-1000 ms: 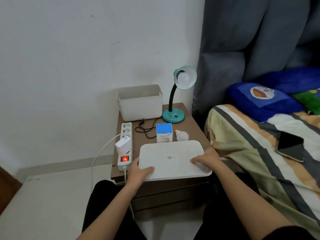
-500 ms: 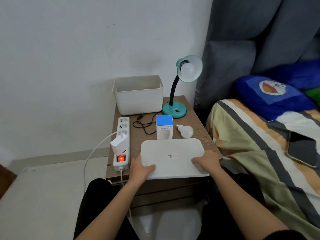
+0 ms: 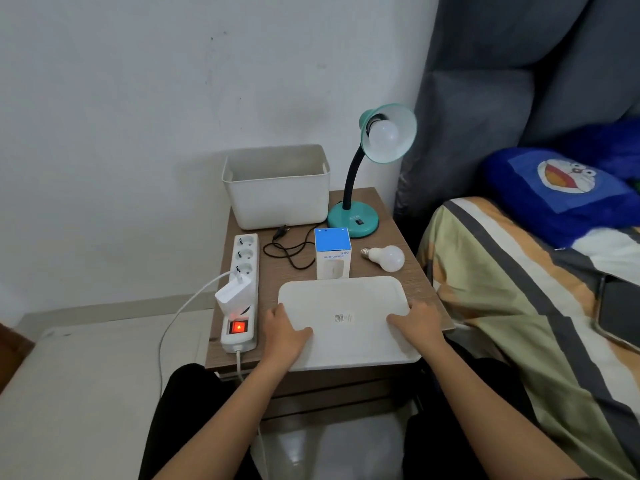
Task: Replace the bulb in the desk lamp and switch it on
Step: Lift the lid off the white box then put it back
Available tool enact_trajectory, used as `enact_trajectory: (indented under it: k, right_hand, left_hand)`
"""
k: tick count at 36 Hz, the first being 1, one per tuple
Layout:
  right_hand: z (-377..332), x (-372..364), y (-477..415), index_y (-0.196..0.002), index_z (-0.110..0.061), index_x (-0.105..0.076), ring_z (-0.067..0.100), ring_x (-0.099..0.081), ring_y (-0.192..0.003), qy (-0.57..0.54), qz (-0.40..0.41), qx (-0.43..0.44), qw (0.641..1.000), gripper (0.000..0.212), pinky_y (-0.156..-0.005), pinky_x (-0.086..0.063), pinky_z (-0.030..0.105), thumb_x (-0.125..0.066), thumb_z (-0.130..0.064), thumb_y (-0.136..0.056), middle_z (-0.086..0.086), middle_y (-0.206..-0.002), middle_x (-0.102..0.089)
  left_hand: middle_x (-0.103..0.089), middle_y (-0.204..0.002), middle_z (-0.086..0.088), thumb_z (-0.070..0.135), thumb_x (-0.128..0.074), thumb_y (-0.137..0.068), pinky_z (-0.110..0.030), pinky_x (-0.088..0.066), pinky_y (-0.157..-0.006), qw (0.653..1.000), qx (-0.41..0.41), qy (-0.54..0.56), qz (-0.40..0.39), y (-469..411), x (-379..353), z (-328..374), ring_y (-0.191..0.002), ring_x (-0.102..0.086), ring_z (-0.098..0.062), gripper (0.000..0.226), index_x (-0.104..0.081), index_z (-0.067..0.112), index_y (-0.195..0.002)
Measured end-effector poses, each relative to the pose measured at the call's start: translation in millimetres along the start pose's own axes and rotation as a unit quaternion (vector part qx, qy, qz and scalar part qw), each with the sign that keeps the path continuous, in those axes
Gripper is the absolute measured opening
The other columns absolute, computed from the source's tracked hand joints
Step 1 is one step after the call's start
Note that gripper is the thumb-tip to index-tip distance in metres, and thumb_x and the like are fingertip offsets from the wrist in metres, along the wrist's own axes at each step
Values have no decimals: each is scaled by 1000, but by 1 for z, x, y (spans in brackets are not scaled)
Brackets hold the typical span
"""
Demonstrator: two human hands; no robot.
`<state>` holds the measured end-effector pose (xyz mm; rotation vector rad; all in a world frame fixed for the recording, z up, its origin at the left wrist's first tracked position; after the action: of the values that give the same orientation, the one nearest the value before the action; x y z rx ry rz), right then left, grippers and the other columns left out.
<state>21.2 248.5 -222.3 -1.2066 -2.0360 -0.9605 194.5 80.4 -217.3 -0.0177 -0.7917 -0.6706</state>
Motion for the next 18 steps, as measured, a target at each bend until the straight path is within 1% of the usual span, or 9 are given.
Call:
enact_trajectory:
  k: [2, 3, 5, 7, 8, 11, 12, 15, 18]
  right_hand:
    - [-3, 6, -11, -87, -10, -50, 39, -49, -116, -13, 12, 13, 1000, 30, -86, -40, 35, -63, -35, -75, 17, -107, -56]
    - [-6, 10, -17, -85, -11, -46, 40, -48, -117, -14, 19, 16, 1000, 29, -84, -40, 35, -64, -32, -75, 20, -111, -55]
    - [-17, 20, -27, -99, -5, -53, 38, -45, -117, -15, 32, 33, 999, 32, -93, -42, 40, -65, -26, -78, 22, -121, -49]
    - [-31, 29, -37, -121, -3, -51, 36, -44, -118, -20, 51, 55, 997, 46, -98, -40, 41, -63, -21, -81, 20, -125, -45]
    - [-38, 32, -43, -126, -4, -50, 35, -45, -118, -21, 64, 64, 996, 48, -98, -40, 40, -62, -19, -82, 19, -126, -45]
    - [-57, 38, -63, -130, -9, -47, 32, -46, -117, 37, 90, 96, 991, 48, -97, -37, 35, -58, -20, -85, 16, -129, -45]
    - [-63, 38, -70, -132, -10, -46, 31, -44, -118, 49, 88, 105, 989, 49, -98, -36, 34, -58, -20, -85, 14, -131, -43]
    - [-74, 36, -87, -131, -10, -46, 30, -40, -120, 85, 72, 123, 986, 48, -98, -37, 34, -59, -19, -85, 12, -133, -39]
    - [-78, 29, -99, -125, -11, -48, 29, -40, -118, 120, 43, 123, 984, 42, -94, -41, 37, -59, -17, -85, 10, -132, -39]
  left_hand:
    - [-30, -144, -10, 23, -62, -87, -33, -34, -105, 1000, -23, 7, 7, -10, 4, 9, -131, -37, -26, 63, -32, 5, -139]
    - [-34, -142, -10, 25, -60, -89, -32, -36, -102, 999, -39, 11, 10, -17, 6, 14, -128, -40, -26, 58, -35, 6, -137]
    - [-41, -134, -9, 28, -56, -91, -31, -38, -97, 998, -67, 8, 8, -31, 12, 27, -123, -45, -26, 48, -42, 8, -133]
    - [-43, -134, -9, 30, -53, -92, -31, -37, -96, 997, -80, -15, -1, -48, 17, 39, -123, -45, -26, 48, -43, 6, -133]
    - [-45, -132, -10, 31, -52, -92, -31, -38, -93, 996, -81, -30, -5, -58, 19, 44, -120, -47, -26, 47, -46, 5, -131]
    - [-55, -115, -15, 31, -54, -90, -31, -40, -75, 992, -81, -89, -28, -89, 22, 57, -99, -53, -27, 34, -54, 2, -107]
    - [-56, -110, -15, 31, -54, -89, -32, -41, -72, 990, -78, -111, -38, -97, 23, 60, -96, -54, -27, 32, -54, 2, -103]
    - [-58, -99, -12, 29, -54, -88, -35, -46, -72, 983, -73, -159, -48, -116, 27, 67, -89, -56, -26, 27, -56, 4, -97]
    - [-57, -96, -9, 24, -54, -87, -32, -45, -67, 977, -58, -193, -68, -130, 27, 71, -83, -55, -22, 20, -56, 7, -96]
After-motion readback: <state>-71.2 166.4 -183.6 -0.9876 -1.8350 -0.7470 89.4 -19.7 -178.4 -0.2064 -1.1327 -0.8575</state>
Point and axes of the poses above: each hand's wrist, its own y-axis away from the middle knuckle, its own x-axis out of the back of the hand, z = x × y, the point moved 2 cm from there along -y, towards the middle knuckle
